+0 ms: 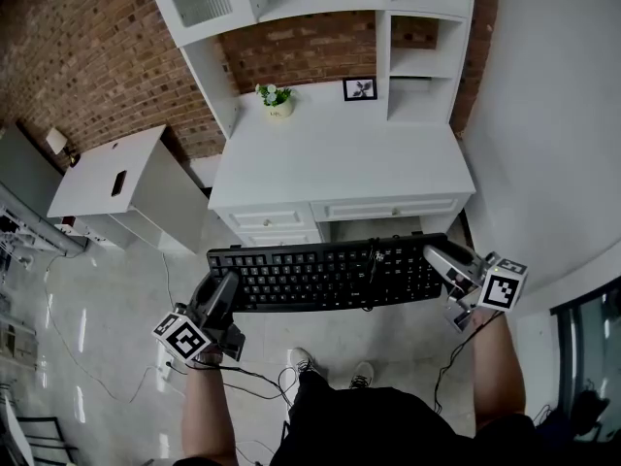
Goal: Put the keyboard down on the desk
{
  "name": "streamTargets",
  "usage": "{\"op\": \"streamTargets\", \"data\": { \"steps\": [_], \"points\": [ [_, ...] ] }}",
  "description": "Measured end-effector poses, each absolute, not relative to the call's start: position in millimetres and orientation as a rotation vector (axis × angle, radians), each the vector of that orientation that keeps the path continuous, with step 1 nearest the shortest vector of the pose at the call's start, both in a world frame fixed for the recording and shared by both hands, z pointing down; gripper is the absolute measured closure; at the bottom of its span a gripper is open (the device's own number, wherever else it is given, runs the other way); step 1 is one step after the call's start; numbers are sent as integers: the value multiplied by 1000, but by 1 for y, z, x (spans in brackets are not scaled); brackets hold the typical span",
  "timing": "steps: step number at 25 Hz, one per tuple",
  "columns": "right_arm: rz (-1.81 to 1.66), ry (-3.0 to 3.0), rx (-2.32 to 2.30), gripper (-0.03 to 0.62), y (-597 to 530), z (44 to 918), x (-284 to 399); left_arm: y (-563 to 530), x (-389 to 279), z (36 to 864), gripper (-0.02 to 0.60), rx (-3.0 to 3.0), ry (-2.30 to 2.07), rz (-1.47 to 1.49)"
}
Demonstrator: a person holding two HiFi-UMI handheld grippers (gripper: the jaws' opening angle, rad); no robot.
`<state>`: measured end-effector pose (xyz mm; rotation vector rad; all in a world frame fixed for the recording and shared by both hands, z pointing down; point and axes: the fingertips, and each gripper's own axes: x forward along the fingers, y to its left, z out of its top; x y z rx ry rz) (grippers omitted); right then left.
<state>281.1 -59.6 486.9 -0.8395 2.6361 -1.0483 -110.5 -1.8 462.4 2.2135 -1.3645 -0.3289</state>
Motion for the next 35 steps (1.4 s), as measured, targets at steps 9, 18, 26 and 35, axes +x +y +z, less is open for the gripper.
{"op": "streamTargets", "data": {
  "steps": [9, 18, 26, 35],
  "points": [
    [-1012, 2638, -827, 399, -60, 479, 279, -3, -112, 455, 337, 2236, -1367, -341],
    [-995, 2621, -851, 401, -59, 469, 285, -10, -107, 444, 337, 2261, -1343, -344],
    [-985, 2610, -887, 401, -60, 473, 288, -20, -106, 453, 337, 2271, -1315, -347],
    [-954, 2585, -933, 401, -58, 488, 290, -32, -106, 470, 337, 2298, -1273, -347]
  ]
}}
